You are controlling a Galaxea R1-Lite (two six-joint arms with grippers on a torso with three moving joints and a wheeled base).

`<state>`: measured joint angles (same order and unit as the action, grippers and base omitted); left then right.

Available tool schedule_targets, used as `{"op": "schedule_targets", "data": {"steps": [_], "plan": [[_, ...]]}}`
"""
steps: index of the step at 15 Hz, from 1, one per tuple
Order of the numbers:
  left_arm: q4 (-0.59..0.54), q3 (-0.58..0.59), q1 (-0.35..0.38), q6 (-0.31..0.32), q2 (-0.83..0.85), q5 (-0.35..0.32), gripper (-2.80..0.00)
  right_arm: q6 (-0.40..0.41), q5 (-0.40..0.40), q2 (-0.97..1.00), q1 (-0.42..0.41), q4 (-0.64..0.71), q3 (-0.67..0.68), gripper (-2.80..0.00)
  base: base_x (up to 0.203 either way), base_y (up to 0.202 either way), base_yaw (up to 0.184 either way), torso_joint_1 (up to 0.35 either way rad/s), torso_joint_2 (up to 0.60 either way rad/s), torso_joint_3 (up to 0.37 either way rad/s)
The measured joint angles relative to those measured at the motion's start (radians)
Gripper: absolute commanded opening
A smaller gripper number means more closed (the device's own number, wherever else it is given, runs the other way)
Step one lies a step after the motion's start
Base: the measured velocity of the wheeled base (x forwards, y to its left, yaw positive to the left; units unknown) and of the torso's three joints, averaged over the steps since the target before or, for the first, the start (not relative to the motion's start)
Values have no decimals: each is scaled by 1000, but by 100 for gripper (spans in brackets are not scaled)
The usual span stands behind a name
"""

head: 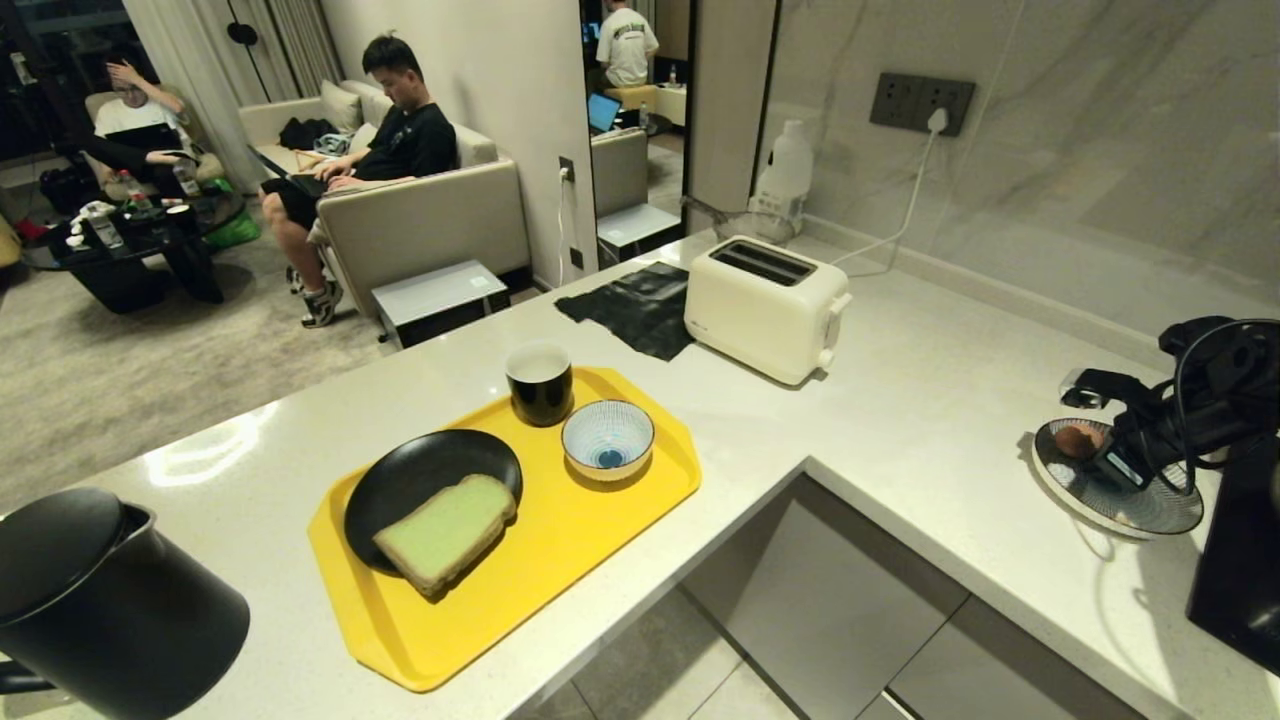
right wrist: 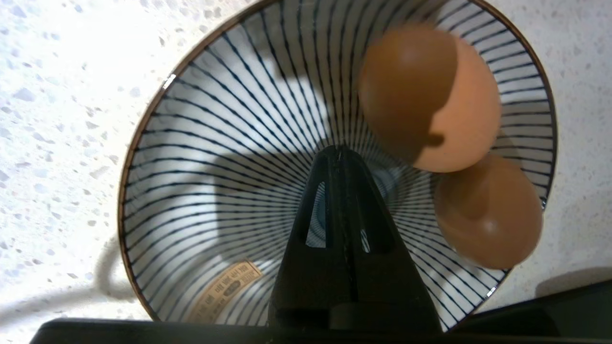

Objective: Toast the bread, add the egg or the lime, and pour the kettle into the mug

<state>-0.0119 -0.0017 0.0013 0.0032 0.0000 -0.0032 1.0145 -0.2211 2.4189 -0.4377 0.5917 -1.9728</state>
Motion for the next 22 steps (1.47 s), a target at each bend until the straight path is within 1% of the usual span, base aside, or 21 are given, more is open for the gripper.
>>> {"op": "schedule_targets", "data": {"steps": [2, 4, 7, 8, 9, 10, 11, 14, 15, 16, 17, 18, 19, 20, 22], "plan": [[0, 0, 0, 0, 0, 0, -280, 0, -3, -9, -9, 0, 0, -280, 0, 0, 0, 0, 0, 0], [0, 0, 0, 0, 0, 0, -280, -1, -22, -31, -26, 20, 0, -280, 0, 0, 0, 0, 0, 0], [0, 0, 0, 0, 0, 0, -280, -10, -69, -86, -51, 120, 0, -280, 0, 0, 0, 0, 0, 0], [0, 0, 0, 0, 0, 0, -280, -31, -95, -106, -57, 158, 0, -280, 0, 0, 0, 0, 0, 0], [0, 0, 0, 0, 0, 0, -280, -76, -112, -126, -60, 191, 1, -280, 0, 0, 0, 0, 0, 0], [0, 0, 0, 0, 0, 0, -280, -146, -125, -143, -58, 207, 2, -280, 0, 0, 0, 0, 0, 0], [0, 0, 0, -1, 0, 0, -280, -233, -132, -159, -50, 211, 3, -280, 0, 0, 0, 0, 0, 0], [0, 0, 0, 0, 0, 0, -280, -576, -126, -230, 1, 216, 11, -280, 0, 0, 0, 0, 0, 0], [0, 0, 0, 0, 0, 0, -280, -692, -99, -266, 21, 217, 20, -280, 0, 0, 0, 0, 0, 0], [0, 0, 0, 0, 0, 0, -280, -802, -55, -304, 44, 217, 36, -280, 0, 0, 0, 0, 0, 0], [0, 0, 0, 0, 0, 0, -280, -907, 5, -340, 69, 220, 55, -280, 0, 0, 0, 0, 0, 0], [0, 0, 0, 0, 0, 0, -280, -994, 70, -369, 88, 221, 68, -280, 0, 0, 0, 0, 0, 0], [0, 0, 0, 0, 0, 0, -280, -1058, 129, -392, 101, 228, 75, -280, 0, 0, 0, 0, 0, 0], [0, 0, 0, 0, 0, 0, -280, -1091, 170, -405, 107, 236, 76, -280, 0, 0, 0, 0, 0, 0], [0, 0, 0, 0, 0, 0, -280, -1126, 237, -405, 111, 239, 71, -280, 0, 0, 0, 0, 0, 0]]}}
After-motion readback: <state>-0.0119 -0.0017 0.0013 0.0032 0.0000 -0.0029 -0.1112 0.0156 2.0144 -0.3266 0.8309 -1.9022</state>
